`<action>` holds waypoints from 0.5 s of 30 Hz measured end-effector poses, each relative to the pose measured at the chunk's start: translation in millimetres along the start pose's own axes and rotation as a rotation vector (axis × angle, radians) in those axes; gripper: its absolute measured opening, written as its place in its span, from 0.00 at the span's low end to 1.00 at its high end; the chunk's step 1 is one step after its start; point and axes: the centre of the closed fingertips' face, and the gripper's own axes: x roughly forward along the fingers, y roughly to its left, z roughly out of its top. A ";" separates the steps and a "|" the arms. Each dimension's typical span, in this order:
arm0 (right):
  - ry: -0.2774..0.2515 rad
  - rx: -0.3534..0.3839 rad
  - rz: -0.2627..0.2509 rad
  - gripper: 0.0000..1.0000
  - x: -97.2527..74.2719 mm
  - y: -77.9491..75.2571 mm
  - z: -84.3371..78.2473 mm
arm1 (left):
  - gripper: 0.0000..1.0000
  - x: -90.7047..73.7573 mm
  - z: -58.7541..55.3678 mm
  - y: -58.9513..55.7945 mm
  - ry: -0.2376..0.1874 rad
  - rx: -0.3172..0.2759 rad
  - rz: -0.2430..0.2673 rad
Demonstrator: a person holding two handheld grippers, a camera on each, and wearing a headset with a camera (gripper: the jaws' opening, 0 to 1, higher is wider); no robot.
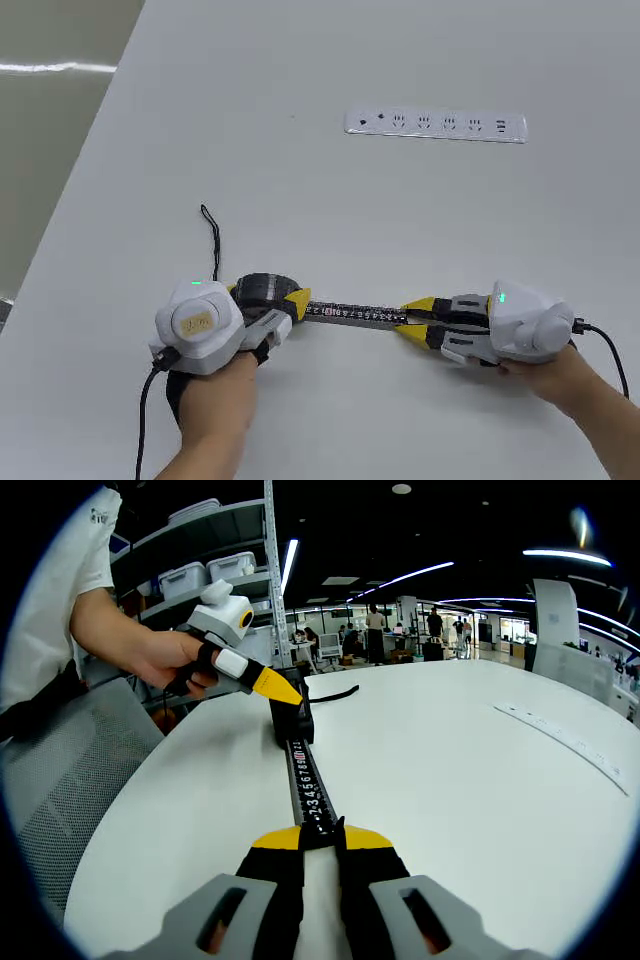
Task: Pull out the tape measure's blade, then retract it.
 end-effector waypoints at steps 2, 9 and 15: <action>0.000 0.001 0.001 0.11 1.3 -0.1 0.6 | 0.59 0.0 0.1 0.0 0.000 0.000 0.000; -0.001 0.003 0.002 0.11 8.8 0.0 3.8 | 0.59 -0.1 0.6 0.5 0.000 -0.003 0.000; -0.001 0.001 0.008 0.11 12.8 0.2 5.5 | 0.59 0.1 0.9 0.6 0.000 -0.001 0.000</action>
